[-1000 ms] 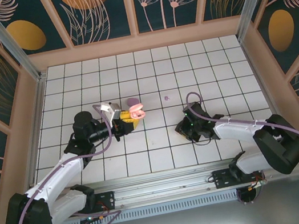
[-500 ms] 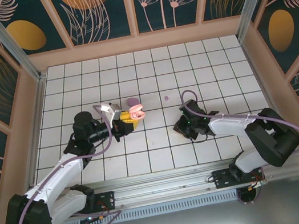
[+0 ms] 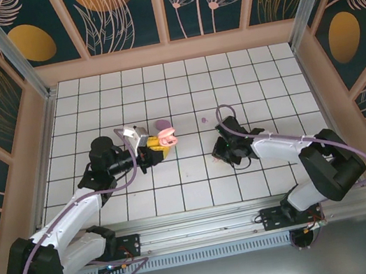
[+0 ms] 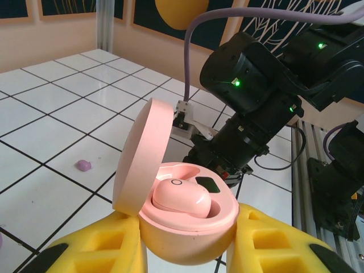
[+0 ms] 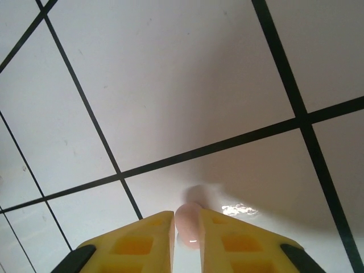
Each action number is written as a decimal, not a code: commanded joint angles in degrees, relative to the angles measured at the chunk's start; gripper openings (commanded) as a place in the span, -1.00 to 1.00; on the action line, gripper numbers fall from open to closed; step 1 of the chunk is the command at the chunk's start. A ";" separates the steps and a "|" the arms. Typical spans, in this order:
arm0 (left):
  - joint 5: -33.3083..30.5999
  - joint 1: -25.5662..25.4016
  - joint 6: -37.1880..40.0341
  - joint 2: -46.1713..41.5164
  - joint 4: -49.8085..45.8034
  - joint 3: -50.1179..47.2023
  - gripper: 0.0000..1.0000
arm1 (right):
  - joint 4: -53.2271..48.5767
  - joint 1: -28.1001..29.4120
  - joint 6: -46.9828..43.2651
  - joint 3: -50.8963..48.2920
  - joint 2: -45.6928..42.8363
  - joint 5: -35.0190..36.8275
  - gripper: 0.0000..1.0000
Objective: Insert wireless bluetooth earbuds into charging case
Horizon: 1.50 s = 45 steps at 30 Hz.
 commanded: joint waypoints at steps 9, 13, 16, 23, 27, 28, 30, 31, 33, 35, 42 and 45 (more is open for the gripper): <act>-0.27 -0.07 1.08 -0.83 0.46 -0.07 -1.00 | -3.42 2.47 -2.80 1.74 1.35 1.29 -0.40; -0.33 -0.01 1.13 -1.01 0.38 -0.17 -1.00 | -3.25 2.95 -3.54 2.22 3.20 1.54 -0.40; -0.34 -0.05 1.01 -1.27 0.43 -0.28 -1.00 | -2.93 3.12 -3.96 2.42 4.82 2.16 -0.44; -0.63 -0.03 1.21 -2.05 -0.22 -0.54 -1.00 | -3.16 3.57 -5.19 3.07 6.73 4.23 -0.54; -0.71 -0.06 1.50 -2.07 -0.51 -0.44 -1.00 | -3.84 4.10 -6.28 4.11 6.97 4.88 -0.60; -0.58 -0.08 1.45 -2.07 -0.51 -0.40 -1.00 | -4.63 4.34 -6.68 4.71 6.88 5.19 -0.61; -0.57 -0.06 1.54 -1.89 -0.52 -0.31 -1.00 | -6.89 5.17 -7.34 6.40 6.05 6.29 -0.63; -0.47 -0.04 1.68 -1.75 -0.41 -0.28 -1.00 | -8.57 5.72 -7.63 7.55 5.25 7.12 -0.64; -0.31 -0.03 1.94 -1.65 -0.28 -0.28 -1.00 | -12.22 6.67 -8.28 9.93 3.34 9.08 -0.65; 0.08 -0.03 2.20 -1.70 0.24 -0.60 -1.00 | -15.63 7.93 -9.70 12.60 0.82 10.78 -0.66; 1.33 -0.05 2.09 -1.72 2.36 -1.32 -1.00 | -25.29 14.97 -13.35 24.32 -3.89 15.33 -0.69; 1.55 -0.02 1.62 -1.73 3.52 -1.85 -1.00 | -26.20 18.17 -13.97 28.45 -4.55 16.18 -0.69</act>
